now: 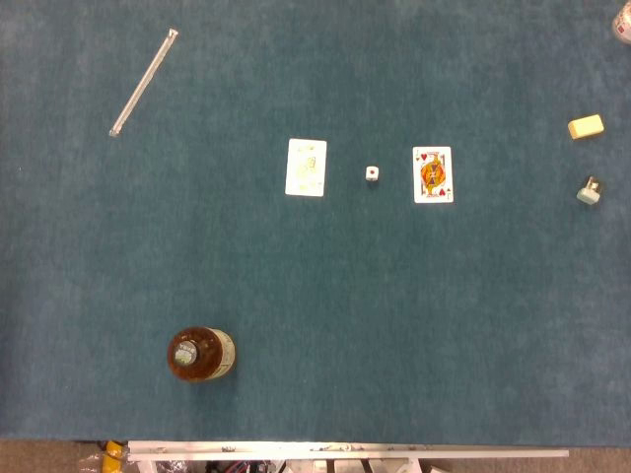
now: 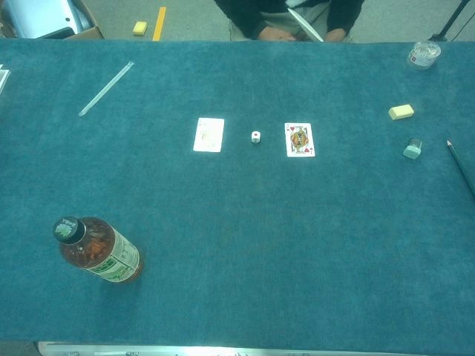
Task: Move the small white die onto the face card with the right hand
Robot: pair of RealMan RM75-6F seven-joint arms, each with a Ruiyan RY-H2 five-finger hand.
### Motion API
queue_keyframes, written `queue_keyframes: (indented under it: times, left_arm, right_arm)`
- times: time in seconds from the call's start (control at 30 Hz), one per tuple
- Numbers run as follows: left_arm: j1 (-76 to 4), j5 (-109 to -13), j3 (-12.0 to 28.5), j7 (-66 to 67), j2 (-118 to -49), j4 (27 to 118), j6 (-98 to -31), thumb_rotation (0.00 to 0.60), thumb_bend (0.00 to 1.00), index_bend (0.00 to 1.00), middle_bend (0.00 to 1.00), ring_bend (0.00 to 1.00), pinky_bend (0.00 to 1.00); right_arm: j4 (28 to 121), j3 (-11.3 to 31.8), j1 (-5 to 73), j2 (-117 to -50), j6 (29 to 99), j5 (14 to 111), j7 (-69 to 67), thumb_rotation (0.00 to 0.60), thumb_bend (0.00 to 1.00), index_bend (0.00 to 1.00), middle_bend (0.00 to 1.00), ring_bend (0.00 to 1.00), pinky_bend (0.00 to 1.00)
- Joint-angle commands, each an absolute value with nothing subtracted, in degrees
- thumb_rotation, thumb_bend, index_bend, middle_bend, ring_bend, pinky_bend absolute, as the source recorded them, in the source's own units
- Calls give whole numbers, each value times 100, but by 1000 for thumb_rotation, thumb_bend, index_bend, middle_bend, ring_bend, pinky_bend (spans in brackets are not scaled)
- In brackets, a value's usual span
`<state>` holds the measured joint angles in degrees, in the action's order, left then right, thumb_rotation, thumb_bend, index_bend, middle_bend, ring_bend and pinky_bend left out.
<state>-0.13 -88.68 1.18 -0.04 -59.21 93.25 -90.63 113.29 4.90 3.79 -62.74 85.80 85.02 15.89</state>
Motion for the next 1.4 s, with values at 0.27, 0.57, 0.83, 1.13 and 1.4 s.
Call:
queue_keyframes:
  times: [0.27, 0.57, 0.83, 1.13, 1.4]
  left_arm:
    - [31, -8962, 81, -33, -5901, 9347, -9157, 600, 445, 227, 172, 38, 48]
    - [138, -9115, -9, -39, -5854, 9397, -9318, 600, 445, 227, 171, 37, 48]
    - [217, -9176, -46, -81, -5809, 9383, -9429, 600, 444, 227, 172, 38, 48]
    - [263, -9196, -63, -152, -5825, 9315, -9473, 600, 445, 227, 172, 38, 48]
    - [248, -9126, -57, -164, -5820, 9291, -9380, 600, 444, 227, 171, 37, 48]
  right_arm:
    - [11476, 989, 1354, -6471, 7473, 8133, 1669, 600, 315, 416, 270, 53, 3]
    - [10932, 1449, 2399, -7344, 6524, 7165, 2068, 600, 319, 498, 286, 72, 5]
    - [10519, 1575, 3169, -8048, 6079, 6170, 2919, 600, 270, 498, 286, 72, 6]
    - [9672, 1580, 3878, -8939, 5900, 5370, 3512, 600, 245, 498, 286, 74, 0]
    - [8838, 1529, 4410, -9617, 5764, 4886, 3907, 600, 245, 498, 286, 74, 0]
